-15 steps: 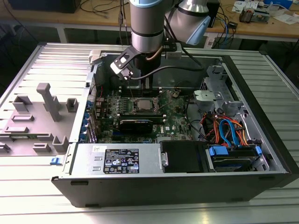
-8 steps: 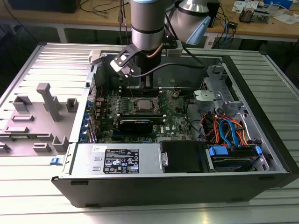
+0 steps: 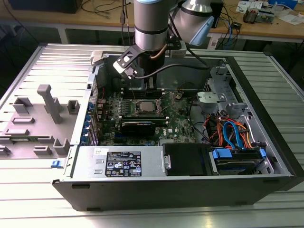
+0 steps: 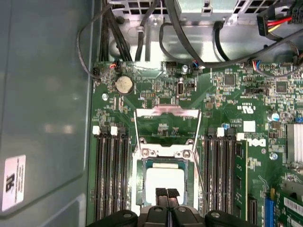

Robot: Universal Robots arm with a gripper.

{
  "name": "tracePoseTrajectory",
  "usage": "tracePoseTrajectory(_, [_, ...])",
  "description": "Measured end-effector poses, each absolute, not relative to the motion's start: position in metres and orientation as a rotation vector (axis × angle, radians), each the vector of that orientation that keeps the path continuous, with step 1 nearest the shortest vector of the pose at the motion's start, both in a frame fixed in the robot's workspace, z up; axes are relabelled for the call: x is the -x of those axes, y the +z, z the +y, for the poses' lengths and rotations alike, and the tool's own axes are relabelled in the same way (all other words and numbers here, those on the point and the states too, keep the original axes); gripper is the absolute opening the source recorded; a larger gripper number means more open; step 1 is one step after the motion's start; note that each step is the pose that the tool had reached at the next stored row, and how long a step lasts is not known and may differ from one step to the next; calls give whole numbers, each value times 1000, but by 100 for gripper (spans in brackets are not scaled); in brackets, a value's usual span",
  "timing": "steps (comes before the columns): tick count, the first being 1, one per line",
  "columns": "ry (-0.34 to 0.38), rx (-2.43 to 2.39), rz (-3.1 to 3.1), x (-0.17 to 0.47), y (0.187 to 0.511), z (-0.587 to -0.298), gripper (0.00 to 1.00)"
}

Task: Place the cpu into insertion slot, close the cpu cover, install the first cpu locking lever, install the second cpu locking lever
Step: 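Close the cpu cover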

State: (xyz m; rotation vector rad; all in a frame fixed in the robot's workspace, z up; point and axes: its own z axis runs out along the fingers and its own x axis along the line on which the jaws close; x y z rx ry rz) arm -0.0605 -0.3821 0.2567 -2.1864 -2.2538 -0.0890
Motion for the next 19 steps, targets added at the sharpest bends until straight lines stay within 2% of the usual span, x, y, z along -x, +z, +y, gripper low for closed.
tracePoseTrajectory(19, [-85,2188,-2256,37,262,-382,11])
